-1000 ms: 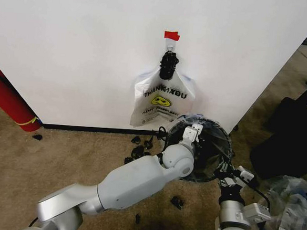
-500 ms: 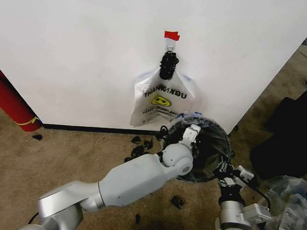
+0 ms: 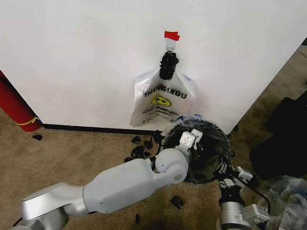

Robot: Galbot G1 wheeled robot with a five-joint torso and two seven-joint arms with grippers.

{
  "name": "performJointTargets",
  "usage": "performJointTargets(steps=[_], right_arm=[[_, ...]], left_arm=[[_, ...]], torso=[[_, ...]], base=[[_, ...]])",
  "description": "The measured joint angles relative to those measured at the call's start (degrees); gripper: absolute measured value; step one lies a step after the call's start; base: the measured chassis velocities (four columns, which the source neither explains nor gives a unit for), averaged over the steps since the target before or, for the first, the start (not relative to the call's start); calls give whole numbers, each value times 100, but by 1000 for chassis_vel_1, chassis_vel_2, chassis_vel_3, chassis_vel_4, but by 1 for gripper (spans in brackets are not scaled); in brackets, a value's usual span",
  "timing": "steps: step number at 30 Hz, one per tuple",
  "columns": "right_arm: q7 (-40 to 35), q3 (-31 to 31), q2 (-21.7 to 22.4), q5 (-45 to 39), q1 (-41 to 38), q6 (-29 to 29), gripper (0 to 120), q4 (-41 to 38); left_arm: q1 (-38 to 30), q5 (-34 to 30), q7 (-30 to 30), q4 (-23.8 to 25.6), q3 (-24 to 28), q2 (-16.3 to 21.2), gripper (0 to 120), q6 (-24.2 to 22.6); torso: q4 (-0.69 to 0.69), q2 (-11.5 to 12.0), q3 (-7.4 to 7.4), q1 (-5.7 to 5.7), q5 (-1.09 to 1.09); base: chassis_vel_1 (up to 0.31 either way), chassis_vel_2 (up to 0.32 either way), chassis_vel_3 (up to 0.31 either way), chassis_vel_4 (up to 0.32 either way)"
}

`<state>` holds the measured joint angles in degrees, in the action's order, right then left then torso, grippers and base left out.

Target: Pick up the garbage bag from the wall and place it over the trash bin.

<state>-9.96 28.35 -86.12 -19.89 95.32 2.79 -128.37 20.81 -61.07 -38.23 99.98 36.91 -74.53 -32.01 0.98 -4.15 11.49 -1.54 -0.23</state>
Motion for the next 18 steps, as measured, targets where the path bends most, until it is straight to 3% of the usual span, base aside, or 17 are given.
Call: performJointTargets(steps=[4,8,18], right_arm=[[70,7,59,98,21,87,0,0],[157,44,144,131,11,194,0,36],[288,-15,198,174,-43,280,0,158]], left_arm=[[-61,-145,29,27,74,63,0,-154],[-84,-777,-110,89,71,90,0,-339],[-151,-998,-90,-266,58,-89,0,-315]], torso=[[1,0,0,0,0],[1,0,0,0,0],[0,0,0,0,1]], base=[[0,0,0,0],[0,0,0,0],[0,0,0,0]])
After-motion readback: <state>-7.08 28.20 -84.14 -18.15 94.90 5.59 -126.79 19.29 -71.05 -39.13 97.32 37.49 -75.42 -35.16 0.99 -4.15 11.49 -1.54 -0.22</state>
